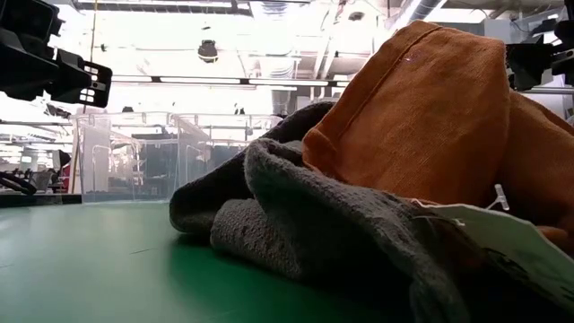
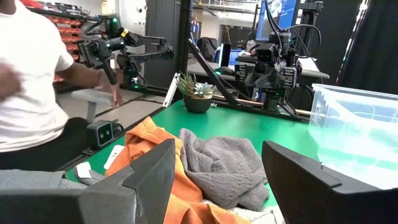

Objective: Sort towels by color in basket

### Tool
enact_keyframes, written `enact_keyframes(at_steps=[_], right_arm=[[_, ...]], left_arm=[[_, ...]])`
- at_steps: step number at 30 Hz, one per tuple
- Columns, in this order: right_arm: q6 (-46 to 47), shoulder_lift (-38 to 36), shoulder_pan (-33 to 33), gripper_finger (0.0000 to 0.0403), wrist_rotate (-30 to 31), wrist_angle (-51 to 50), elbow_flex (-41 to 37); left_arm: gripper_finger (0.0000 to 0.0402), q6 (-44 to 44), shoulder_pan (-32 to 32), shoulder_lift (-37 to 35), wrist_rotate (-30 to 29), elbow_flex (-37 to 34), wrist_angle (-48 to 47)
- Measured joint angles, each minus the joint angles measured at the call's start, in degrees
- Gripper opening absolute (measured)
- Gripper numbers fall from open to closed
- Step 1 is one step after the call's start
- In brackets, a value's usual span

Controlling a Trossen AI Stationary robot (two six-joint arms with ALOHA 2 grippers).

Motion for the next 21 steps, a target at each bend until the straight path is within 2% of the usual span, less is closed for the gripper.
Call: enact_keyframes(at_steps=[17,21], right_arm=[[0.0,0.0,0.0,0.0270,0.0,0.0,0.0],[0.0,0.0,0.0,0.0270,0.0,0.3,0.0]], left_arm=[[0.0112,0.1,0.0,0.0,0.0,0.0,0.3],[0.0112,-0.9,0.0,0.0,0.1,-0.4,5.7]])
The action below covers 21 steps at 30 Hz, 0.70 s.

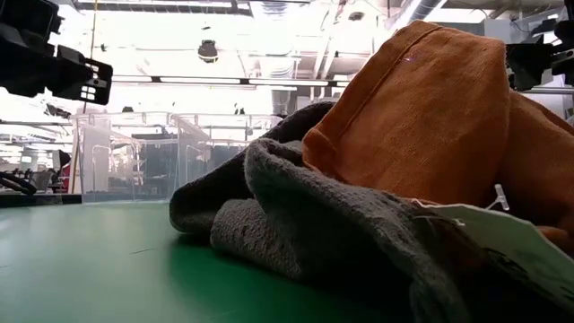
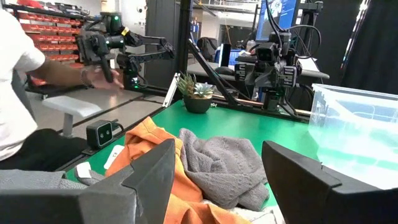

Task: Sort towels by color in basket
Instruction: Adjust the right transparent bin

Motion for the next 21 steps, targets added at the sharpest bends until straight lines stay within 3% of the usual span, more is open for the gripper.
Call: enact_keyframes(at_steps=[7,12,21], right_arm=[[9.0,0.0,0.0,0.0270,0.0,9.3,-0.2],[13.8,0.0,0.0,0.0270,0.0,9.5,-0.2],[14.0,0.0,0.0,0.0270,0.0,11.8,-0.2]], left_arm=[[0.0112,-7.2,0.0,0.0,0.0,0.1,6.6],[0.0112,-4.4,0.0,0.0,-2.8,0.1,8.3],[0.0112,-4.0,0.0,0.0,-6.0,0.3,11.7]])
